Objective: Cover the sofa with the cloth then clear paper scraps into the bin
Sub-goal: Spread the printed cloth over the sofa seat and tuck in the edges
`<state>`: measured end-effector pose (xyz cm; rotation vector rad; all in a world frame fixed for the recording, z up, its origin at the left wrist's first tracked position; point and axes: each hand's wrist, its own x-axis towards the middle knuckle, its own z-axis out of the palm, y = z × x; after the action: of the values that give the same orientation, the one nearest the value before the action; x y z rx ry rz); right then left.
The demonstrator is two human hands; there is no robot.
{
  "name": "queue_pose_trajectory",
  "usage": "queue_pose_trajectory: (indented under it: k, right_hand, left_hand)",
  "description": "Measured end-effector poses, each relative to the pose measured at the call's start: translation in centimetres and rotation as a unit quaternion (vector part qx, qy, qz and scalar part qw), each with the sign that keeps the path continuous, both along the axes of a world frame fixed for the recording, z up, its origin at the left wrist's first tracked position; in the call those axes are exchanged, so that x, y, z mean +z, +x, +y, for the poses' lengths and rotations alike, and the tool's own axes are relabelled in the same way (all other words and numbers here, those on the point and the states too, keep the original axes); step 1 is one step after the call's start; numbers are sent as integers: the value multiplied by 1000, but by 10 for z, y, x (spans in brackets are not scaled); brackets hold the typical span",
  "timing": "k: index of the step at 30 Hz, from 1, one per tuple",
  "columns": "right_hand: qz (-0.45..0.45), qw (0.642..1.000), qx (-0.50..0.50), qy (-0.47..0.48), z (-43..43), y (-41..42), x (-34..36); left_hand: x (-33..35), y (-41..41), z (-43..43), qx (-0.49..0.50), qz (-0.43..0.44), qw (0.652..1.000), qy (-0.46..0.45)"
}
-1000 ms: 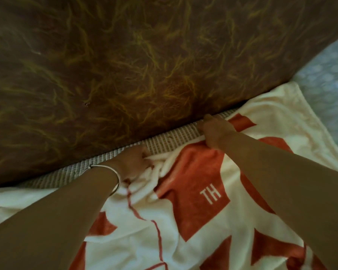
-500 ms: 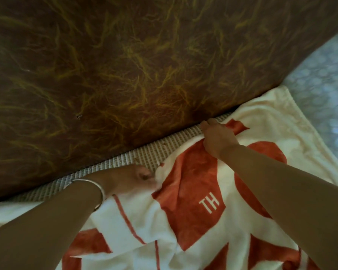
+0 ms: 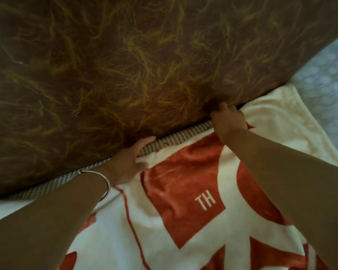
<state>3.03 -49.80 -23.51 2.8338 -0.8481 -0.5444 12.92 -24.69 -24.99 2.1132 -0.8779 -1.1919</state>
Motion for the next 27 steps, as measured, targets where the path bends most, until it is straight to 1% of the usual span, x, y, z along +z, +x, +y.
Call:
queue_pose_trajectory:
  k: [1, 2, 3, 4, 5, 7, 8, 9, 10, 11, 12, 14, 16, 18, 21, 24, 26, 27]
  right_hand:
    - [26, 1000, -8, 12, -2, 3, -1]
    - [52, 998, -16, 27, -4, 5, -2]
    - [71, 996, -24, 40, -5, 7, -3]
    - [73, 996, -32, 47, -5, 9, -2]
    - [57, 997, -37, 46, -6, 10, 0]
    - [-24, 996, -70, 46, -11, 10, 3]
    - [-73, 992, -92, 49, -14, 11, 3]
    - [-103, 987, -113, 57, -15, 11, 2]
    - [-114, 982, -131, 70, -14, 11, 0]
    - [-114, 979, -143, 86, -11, 11, -4]
    - [-108, 978, -148, 101, -6, 10, -10]
    - [-74, 981, -142, 111, 5, 6, -24]
    - [-17, 989, -117, 87, 11, 5, -33]
    - [8, 991, -118, 60, 10, 6, -34]
    - [6, 983, -173, 55, 6, 1, -33]
    - [55, 980, -173, 80, 7, -5, -40]
    - [56, 979, -176, 87, 7, -5, -36]
    - [52, 978, -182, 91, 10, -5, -34]
  left_hand:
    - [1, -1, -1, -72, -6, 997, -31]
    - [0, 1, 0, -125, -17, 991, -50]
    - [2, 2, 0, -155, -33, 987, -38]
    - [5, 3, 1, -150, -52, 987, -26]
    - [7, 5, 2, -118, -87, 989, -17]
    - [12, 9, 3, -59, -196, 979, -25]
    - [14, 10, 3, -55, -248, 967, -21]
    - [15, 10, 2, -79, -288, 954, 17]
    - [13, 9, 1, -124, -315, 938, 80]
    - [10, 6, -2, -174, -337, 914, 142]
    - [6, 2, -6, -209, -358, 892, 183]
    - [1, -4, -12, -242, -382, 861, 234]
    - [1, -4, -19, -260, -397, 838, 268]
    - [1, -4, -26, -263, -388, 831, 299]
    - [8, -3, -28, -259, -387, 830, 308]
    - [10, -6, -22, -288, -427, 792, 329]
    - [8, -10, -18, -288, -434, 788, 329]
    - [9, -11, -18, -281, -428, 795, 325]
